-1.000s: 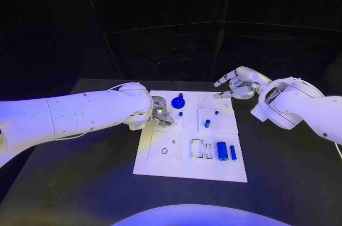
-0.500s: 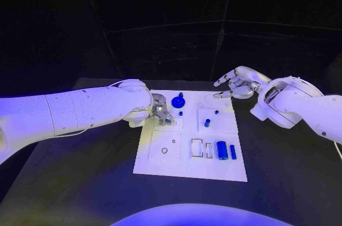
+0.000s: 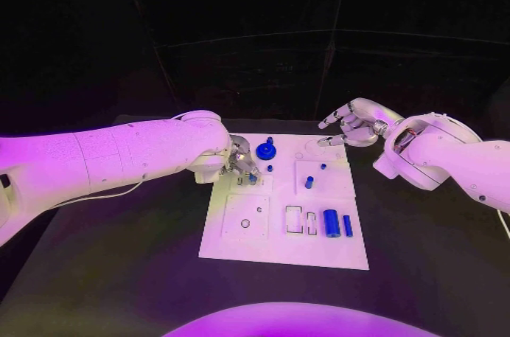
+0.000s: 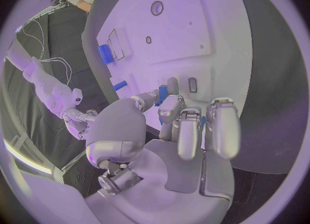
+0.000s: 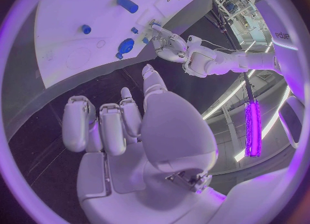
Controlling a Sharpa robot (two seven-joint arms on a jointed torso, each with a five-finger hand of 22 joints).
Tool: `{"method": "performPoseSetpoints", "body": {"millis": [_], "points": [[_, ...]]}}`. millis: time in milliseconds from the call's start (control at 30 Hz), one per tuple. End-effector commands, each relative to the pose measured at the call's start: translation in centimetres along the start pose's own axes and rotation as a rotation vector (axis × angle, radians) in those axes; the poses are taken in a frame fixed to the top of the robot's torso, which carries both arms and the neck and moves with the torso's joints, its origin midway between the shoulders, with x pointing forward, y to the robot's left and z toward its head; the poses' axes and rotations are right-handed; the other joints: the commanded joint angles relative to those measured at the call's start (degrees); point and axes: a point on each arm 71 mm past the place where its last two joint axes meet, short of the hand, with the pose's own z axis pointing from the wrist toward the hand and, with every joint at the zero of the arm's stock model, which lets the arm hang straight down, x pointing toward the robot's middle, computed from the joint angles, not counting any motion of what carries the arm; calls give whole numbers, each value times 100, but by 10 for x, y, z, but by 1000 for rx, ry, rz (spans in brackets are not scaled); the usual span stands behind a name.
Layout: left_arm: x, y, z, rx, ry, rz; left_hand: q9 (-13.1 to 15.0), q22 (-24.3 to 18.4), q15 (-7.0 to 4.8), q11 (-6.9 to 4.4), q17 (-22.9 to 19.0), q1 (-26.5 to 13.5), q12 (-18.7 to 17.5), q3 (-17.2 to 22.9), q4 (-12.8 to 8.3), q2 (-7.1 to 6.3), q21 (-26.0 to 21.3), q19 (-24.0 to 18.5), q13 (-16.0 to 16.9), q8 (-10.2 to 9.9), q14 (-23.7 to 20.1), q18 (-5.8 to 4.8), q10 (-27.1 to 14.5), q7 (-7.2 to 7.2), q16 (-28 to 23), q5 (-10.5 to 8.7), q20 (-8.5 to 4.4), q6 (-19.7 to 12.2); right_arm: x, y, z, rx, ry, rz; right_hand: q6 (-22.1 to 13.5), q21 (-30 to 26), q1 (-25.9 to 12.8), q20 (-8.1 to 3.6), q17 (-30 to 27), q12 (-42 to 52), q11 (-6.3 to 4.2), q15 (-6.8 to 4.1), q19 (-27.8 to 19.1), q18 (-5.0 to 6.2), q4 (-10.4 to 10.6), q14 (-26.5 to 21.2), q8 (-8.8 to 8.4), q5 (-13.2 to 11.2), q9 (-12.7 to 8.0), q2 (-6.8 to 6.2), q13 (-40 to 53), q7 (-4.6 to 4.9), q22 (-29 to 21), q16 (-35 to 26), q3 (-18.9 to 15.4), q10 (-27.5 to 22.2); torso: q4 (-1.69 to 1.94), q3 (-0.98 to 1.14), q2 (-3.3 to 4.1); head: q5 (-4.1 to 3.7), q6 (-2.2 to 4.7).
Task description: Assemble the parts on the task board
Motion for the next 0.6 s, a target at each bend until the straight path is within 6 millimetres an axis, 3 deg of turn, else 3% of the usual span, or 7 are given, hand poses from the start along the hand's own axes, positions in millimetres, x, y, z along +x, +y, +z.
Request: {"method": "performPoseSetpoints", "body": {"millis": [33, 600], "points": [[2, -3, 2, 5, 99, -24, -10, 65, -51, -14, 1509, 55, 21, 619, -605, 33, -25, 107, 7, -40, 605, -79, 10, -55, 36, 41, -33, 95, 0, 1, 1, -1, 8, -3, 42, -20, 5, 0, 100, -13, -28, -44, -37, 116, 6, 292, 30, 33, 2, 71, 22, -6, -5, -34, -27, -4, -1, 4, -1, 0, -4], [-7, -8, 8, -16, 119, -8, -17, 89, -49, -12, 1509, 46, 18, 625, -597, 53, -10, 114, 5, -44, 605, -84, 10, -54, 36, 42, -32, 102, 1, 2, 1, 0, 12, -3, 42, -20, 5, 0, 100, -13, -28, -44, -37, 116, 6, 292, 30, 33, 2, 71, 22, -6, -5, -34, -27, -4, 9, 1, -2, -2, -52]]}}
